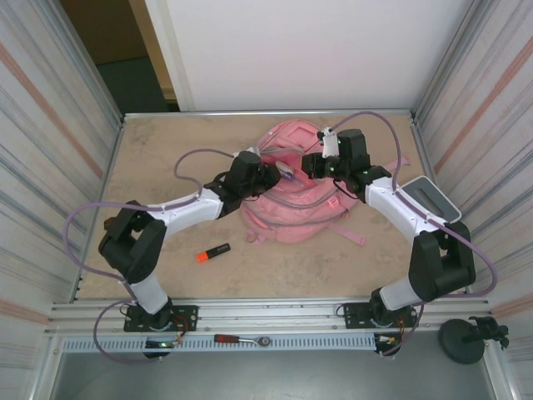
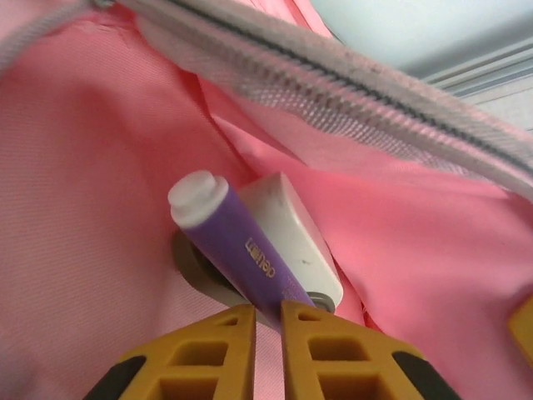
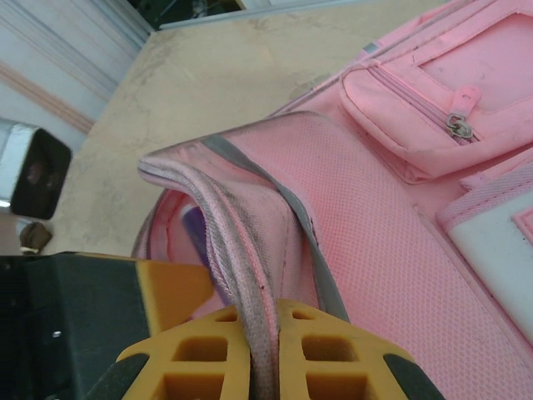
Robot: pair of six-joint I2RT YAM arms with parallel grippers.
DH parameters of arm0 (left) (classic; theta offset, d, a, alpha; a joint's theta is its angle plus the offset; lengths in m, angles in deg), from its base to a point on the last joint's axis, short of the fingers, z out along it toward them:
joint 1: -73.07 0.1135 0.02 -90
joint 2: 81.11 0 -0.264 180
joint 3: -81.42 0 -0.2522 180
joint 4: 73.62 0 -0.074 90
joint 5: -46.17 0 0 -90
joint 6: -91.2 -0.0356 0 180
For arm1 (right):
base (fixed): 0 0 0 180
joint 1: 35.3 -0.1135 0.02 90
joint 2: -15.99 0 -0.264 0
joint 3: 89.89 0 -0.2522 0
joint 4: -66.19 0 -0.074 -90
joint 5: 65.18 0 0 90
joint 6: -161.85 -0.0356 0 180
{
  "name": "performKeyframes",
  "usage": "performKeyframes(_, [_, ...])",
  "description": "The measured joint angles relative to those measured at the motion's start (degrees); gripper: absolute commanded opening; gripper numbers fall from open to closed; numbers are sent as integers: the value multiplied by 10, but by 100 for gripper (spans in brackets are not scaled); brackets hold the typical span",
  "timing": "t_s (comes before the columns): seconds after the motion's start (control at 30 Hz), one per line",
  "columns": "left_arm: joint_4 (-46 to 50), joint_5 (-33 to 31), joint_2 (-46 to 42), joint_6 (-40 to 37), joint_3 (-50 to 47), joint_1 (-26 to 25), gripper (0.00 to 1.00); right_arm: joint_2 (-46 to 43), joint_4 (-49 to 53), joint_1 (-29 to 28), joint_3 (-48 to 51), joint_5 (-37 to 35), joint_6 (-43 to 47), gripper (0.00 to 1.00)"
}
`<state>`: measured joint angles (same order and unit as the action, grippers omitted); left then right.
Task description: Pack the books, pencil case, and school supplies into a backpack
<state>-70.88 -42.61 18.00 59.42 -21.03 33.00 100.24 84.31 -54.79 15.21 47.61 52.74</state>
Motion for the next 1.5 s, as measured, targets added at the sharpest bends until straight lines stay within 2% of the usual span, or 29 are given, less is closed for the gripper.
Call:
performKeyframes(0.2, [26, 21, 63, -2, 63, 7, 18, 0, 0, 0, 0, 0, 1, 2])
performKeyframes(0.3, [27, 29, 80, -6, 82, 9, 24, 0, 0, 0, 0, 0, 1, 2])
performKeyframes(0.47, [28, 43, 75, -29, 81, 11, 42, 0, 2, 3, 0, 0, 3, 3])
performKeyframes(0.7, [54, 48, -19, -81, 16, 22, 59, 0, 2, 5, 1, 0, 3, 3])
performKeyframes(0.9, [110, 73, -123, -159, -49, 42, 66, 0, 0, 6, 2, 0, 3, 3])
performKeyframes(1.07, [210, 17, -275, -222, -173, 45, 76, 0, 0, 8, 3, 1, 3, 3])
performKeyframes(1.2, [322, -33, -375, -240, -250, 41, 81, 0, 0, 9, 3, 5, 3, 3])
performKeyframes(1.33, [414, -77, -399, -229, -288, -2, 87, 0, 0, 9, 4, 10, 3, 3])
performKeyframes(1.43, [461, -102, -385, -219, -296, -30, 91, 0, -6, 12, 8, 15, 3, 3])
performKeyframes(1.5, [476, -117, -365, -218, -295, -32, 93, 0, -11, 12, 11, 18, 2, 3])
